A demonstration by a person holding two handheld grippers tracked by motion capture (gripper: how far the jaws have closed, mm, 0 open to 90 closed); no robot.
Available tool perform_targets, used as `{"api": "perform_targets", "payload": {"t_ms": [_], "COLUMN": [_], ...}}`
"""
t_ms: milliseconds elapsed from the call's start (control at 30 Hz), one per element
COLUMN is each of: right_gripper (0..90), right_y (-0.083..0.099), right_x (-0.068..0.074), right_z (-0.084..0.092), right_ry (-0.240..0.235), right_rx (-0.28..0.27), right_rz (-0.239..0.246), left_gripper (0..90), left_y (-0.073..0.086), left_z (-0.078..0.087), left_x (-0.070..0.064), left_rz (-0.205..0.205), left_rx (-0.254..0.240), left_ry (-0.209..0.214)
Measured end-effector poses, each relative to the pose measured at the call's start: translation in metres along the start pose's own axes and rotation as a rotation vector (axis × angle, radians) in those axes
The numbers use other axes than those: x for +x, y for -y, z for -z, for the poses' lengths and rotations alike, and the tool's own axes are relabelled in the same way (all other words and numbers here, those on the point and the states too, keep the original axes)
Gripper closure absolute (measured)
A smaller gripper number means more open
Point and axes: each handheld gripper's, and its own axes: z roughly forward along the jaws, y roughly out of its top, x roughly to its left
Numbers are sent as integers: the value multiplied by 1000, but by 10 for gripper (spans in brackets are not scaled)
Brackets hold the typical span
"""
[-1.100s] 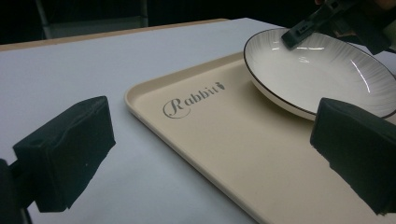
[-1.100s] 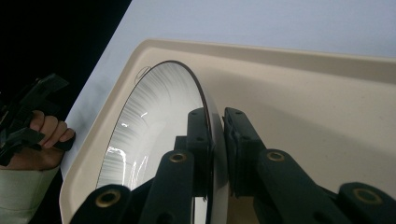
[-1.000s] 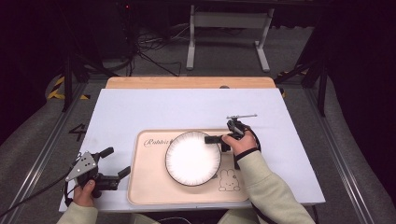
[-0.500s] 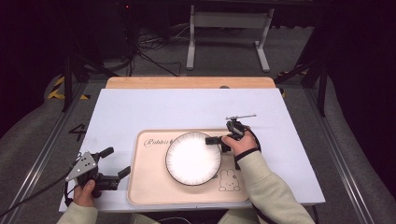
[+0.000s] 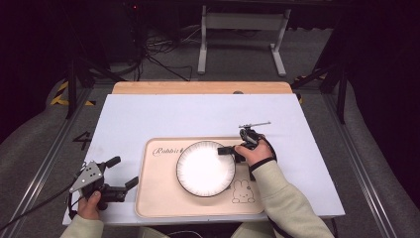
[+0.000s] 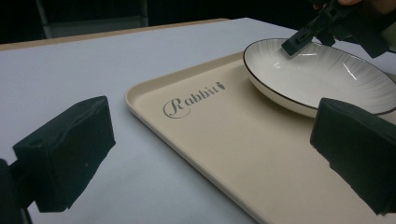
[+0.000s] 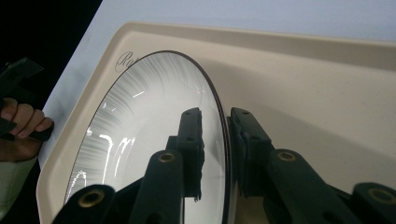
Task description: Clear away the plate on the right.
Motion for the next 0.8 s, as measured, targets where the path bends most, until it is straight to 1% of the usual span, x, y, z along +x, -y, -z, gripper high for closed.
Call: {"api": "perform_targets", "payload": {"t_ms": [267,300,533,800], "right_gripper": [733,732,724,696], "right_y": [1,1,3,4], "right_x": [-1,-1,-4,-4], "right_z": [-1,-2,-4,-4], "right_ry": [15,19,42,37], "right_rx": [17,19,40,40], "right_rz": [-2,-2,-6,-4], "left_gripper": [3,3,3,3], "left_y": [0,0,0,0], "left_z": [0,0,0,0], "left_x": [0,1,0,1], "left_rz": [0,-1,1,3], "left_rx": [3,8,4,4], "left_ry": [2,5,3,4]}}
